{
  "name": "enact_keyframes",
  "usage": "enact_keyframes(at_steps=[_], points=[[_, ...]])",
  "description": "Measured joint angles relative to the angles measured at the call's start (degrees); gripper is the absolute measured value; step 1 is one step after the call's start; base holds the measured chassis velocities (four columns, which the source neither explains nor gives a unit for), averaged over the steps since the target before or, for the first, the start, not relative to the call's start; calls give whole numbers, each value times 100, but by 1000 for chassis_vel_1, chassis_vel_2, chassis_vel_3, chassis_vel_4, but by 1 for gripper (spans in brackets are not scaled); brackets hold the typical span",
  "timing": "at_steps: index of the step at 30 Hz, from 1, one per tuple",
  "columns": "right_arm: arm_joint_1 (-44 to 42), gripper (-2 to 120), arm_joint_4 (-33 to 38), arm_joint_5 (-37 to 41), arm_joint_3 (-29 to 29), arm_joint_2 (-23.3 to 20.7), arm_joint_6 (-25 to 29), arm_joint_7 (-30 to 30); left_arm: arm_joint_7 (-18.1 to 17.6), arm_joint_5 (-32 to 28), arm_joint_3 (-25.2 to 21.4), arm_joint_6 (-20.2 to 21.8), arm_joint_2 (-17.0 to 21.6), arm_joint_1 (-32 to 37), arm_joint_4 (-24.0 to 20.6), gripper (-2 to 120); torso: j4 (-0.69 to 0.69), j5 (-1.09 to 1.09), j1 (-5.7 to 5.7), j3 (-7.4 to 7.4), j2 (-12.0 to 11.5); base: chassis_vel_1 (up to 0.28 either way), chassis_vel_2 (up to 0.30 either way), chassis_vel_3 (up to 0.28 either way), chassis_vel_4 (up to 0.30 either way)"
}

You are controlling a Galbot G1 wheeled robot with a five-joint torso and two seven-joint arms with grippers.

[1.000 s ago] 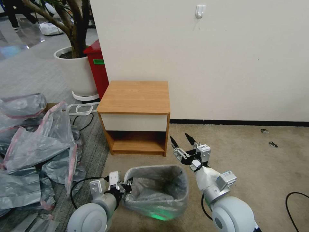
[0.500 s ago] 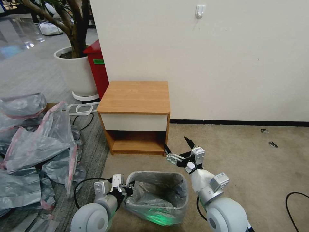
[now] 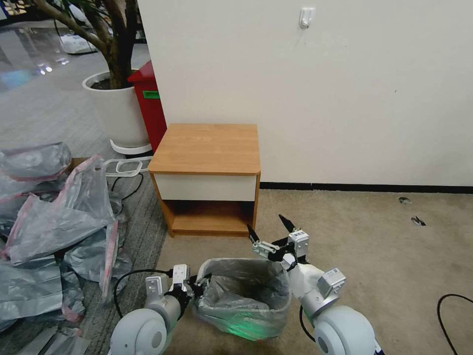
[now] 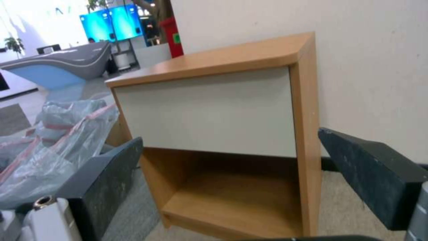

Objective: Pick up the garbage bag from the table and place it over the trash can.

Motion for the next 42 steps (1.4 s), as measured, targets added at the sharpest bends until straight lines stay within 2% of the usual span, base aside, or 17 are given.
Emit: enact_keyframes(at_steps=[5,7,8,11,14,15,16,17,18,19,20,21,22,23,26,30,42], points=[[16,100,0,10,-23,24,-46,0,190,392,5,-278,62,-8,0,74,0,0,0,0,0,0,0,0,0],[17,100,-13,-3,-23,31,-55,2,354,708,15,-684,113,-1,44,85,0,0,0,0,0,0,0,0,0],[17,100,-13,-3,-23,31,-55,2,354,708,15,-684,113,-1,44,85,0,0,0,0,0,0,0,0,0],[-6,100,39,37,0,21,-77,9,585,977,8,-1284,158,28,57,97,0,0,0,0,0,0,0,0,0],[36,100,35,-6,64,29,-80,42,668,1130,3,-1690,168,49,70,99,0,1,0,0,0,0,0,0,0],[62,100,36,-78,164,80,-81,153,688,1338,6,-2188,157,96,110,100,0,0,0,0,0,0,0,0,0],[64,100,35,-83,172,84,-82,165,690,1380,7,-2278,154,106,118,100,0,1,0,0,0,0,0,0,0],[105,100,76,-168,335,134,-174,467,694,1783,-2,-3181,128,169,212,100,1,2,0,0,0,0,0,0,0],[105,100,76,-168,335,134,-174,467,694,1783,-2,-3181,128,169,212,100,1,2,0,0,0,0,0,0,0],[111,100,115,-201,443,132,-262,625,683,2079,-54,-3841,109,192,306,100,1,1,0,0,0,0,0,0,0],[103,100,138,-227,514,122,-315,714,675,2193,-92,-4105,100,200,351,100,1,1,0,0,0,0,0,0,0],[29,100,154,-337,662,91,-371,903,652,2419,-246,-4701,58,238,442,100,0,0,0,0,0,0,0,0,0],[-48,100,165,-417,742,90,-366,1003,619,2465,-331,-4855,38,272,448,100,0,1,0,0,0,0,0,0,0],[-48,100,165,-417,742,90,-366,1003,619,2465,-331,-4855,38,272,448,100,0,1,0,0,0,0,0,0,0],[-360,100,220,-527,1138,173,-192,1225,287,2448,-651,-4976,23,466,312,100,0,3,0,0,0,0,0,0,0],[-443,100,50,-528,1311,187,27,1239,112,2323,-790,-5020,-6,430,392,100,0,2,0,0,0,0,0,0,0],[-485,100,-48,-602,1349,241,208,1165,77,2241,-812,-5104,-66,421,453,100,0,1,0,0,0,0,0,0,0]])
